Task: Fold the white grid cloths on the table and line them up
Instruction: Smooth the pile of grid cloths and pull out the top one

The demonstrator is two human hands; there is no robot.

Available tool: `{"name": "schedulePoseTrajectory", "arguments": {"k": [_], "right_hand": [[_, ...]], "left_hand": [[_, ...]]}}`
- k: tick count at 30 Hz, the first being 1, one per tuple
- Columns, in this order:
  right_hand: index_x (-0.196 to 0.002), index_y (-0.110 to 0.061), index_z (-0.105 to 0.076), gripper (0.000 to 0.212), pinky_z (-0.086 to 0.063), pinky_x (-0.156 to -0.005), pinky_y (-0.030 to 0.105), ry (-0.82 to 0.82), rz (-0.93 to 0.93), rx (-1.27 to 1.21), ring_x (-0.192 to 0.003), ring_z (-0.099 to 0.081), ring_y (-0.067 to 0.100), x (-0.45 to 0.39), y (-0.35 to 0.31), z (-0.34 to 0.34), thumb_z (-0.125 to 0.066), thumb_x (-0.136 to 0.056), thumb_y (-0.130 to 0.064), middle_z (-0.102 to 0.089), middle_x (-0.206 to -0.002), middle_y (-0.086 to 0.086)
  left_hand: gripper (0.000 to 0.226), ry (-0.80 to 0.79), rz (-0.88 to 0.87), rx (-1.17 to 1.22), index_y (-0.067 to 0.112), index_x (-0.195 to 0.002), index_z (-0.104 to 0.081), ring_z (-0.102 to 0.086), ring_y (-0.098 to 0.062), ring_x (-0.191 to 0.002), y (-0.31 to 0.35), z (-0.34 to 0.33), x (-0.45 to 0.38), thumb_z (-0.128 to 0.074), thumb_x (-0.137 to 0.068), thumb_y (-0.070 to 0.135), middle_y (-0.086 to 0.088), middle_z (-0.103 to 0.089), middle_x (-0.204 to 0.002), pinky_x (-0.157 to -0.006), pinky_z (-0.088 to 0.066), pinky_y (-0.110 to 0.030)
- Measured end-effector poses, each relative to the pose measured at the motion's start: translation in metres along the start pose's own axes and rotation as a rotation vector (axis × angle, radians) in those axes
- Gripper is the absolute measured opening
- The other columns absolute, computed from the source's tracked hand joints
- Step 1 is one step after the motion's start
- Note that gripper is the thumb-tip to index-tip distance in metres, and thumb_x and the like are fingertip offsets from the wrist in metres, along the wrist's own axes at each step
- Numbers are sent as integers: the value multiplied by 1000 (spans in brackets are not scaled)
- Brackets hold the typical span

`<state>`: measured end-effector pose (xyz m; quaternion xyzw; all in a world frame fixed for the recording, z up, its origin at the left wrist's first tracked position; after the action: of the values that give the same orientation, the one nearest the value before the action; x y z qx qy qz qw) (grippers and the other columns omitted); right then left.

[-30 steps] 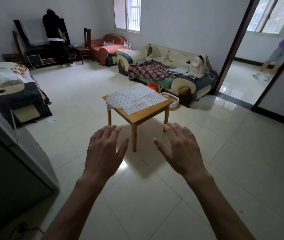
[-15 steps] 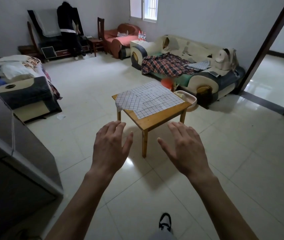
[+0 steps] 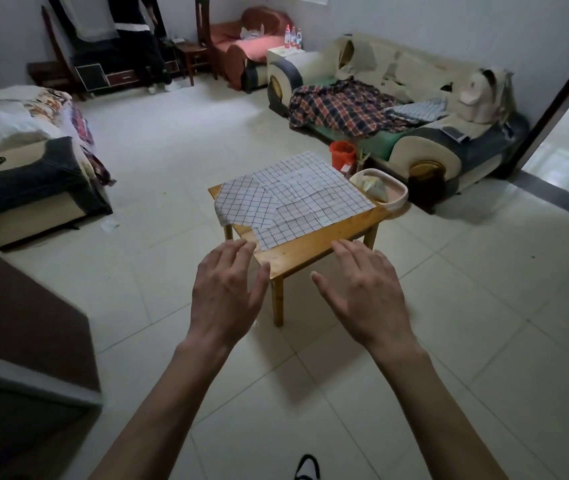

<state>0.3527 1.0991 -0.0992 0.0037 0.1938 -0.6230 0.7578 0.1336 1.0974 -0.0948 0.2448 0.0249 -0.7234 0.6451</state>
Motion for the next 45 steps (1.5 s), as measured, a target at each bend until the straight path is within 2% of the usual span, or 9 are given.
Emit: {"name": "schedulePoseTrajectory", "arguments": {"k": [5,21,31,36,45], "right_hand": [[-153,-17,-44,72,-20,-123,38,-12,-23,19,-148,-40,21,-38,48,-16,-32,-103,-68,-50,-155,5],[-153,-17,-44,69,-31,-123,45,-46,-46,3,-147,-42,21,-204,139,-80,-36,-103,-64,-51,-154,4],[-154,-19,-43,70,-32,-124,45,-128,-72,-17,-148,-39,17,-330,196,-135,-31,-104,-67,-49,-156,1],[-154,-19,-43,69,-32,-124,43,-149,-107,-28,-148,-39,16,-374,224,-156,-32,-104,-66,-49,-156,1],[-154,-17,-44,71,-34,-123,43,-169,-95,-42,-147,-42,18,-450,275,-186,-33,-104,-66,-50,-155,2]], "left_hand": [[55,-36,-2,8,10,-141,-60,-54,-27,-135,17,-47,-45,-43,-104,47,-12,-63,-142,-111,-45,-47],[55,-84,-12,16,12,-141,-59,-52,-25,-136,17,-180,-219,-43,-105,49,-8,-63,-141,-113,-44,-44],[55,-127,33,59,10,-139,-61,-53,-26,-134,0,-259,-344,-42,-105,48,-9,-64,-139,-112,-46,-45],[49,-158,36,69,10,-140,-60,-51,-25,-136,0,-296,-391,-47,-107,43,-8,-62,-140,-114,-42,-44],[52,-175,35,80,10,-141,-59,-51,-26,-137,12,-361,-465,-44,-106,45,-8,-61,-142,-116,-41,-44]]}}
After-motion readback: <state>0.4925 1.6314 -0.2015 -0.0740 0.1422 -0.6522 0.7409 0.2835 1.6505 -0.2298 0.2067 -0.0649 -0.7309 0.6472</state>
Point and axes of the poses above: each hand's wrist, its own x-axis away from the middle knuckle, its own z-axis out of the back of the hand, y = z × x, the point moved 4 cm from there along -x, towards the middle knuckle
